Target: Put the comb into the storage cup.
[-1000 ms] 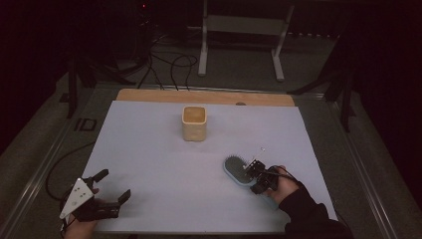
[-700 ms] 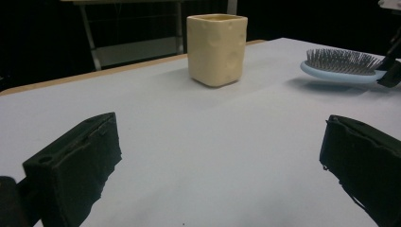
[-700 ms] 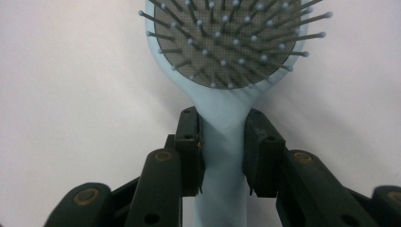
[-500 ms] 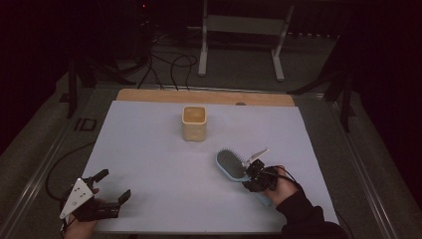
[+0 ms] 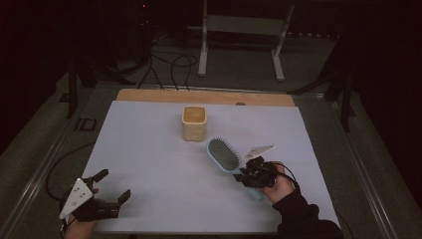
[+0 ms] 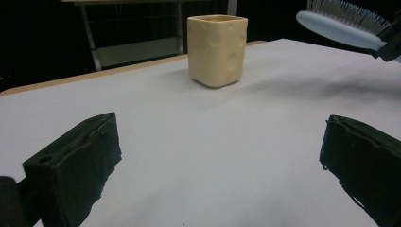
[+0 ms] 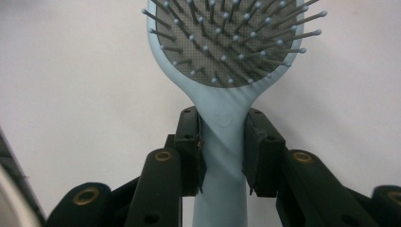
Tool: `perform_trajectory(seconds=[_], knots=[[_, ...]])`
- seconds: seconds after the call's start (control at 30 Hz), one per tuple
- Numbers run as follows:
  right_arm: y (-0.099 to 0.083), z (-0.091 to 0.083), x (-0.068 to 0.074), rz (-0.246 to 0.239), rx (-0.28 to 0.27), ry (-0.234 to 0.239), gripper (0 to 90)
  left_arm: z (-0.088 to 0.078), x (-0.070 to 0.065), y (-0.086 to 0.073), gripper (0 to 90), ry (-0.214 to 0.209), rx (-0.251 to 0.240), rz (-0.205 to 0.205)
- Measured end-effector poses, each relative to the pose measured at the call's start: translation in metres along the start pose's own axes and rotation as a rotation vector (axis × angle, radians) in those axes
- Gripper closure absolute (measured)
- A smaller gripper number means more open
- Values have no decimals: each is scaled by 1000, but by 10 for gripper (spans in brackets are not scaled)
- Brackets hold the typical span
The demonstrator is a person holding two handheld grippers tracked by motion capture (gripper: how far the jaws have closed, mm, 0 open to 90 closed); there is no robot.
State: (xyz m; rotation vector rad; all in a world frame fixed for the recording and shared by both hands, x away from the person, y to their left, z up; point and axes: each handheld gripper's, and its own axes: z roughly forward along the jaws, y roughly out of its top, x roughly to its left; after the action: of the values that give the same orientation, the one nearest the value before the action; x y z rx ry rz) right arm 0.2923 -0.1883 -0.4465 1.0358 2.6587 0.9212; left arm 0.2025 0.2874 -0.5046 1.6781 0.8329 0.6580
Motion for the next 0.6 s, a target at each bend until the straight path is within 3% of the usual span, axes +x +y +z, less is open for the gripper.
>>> perform_trajectory(seconds=[0.07,0.37,0.6], knots=[[3,-3,2,-10,-33,-21,702,0,0,0,0,0,3,2],[22,-8,4,-22,-130,-1,702,0,0,0,0,1,1,-1],[35,-4,6,-21,-196,-23,702,0,0,0,0,3,-1,-4]])
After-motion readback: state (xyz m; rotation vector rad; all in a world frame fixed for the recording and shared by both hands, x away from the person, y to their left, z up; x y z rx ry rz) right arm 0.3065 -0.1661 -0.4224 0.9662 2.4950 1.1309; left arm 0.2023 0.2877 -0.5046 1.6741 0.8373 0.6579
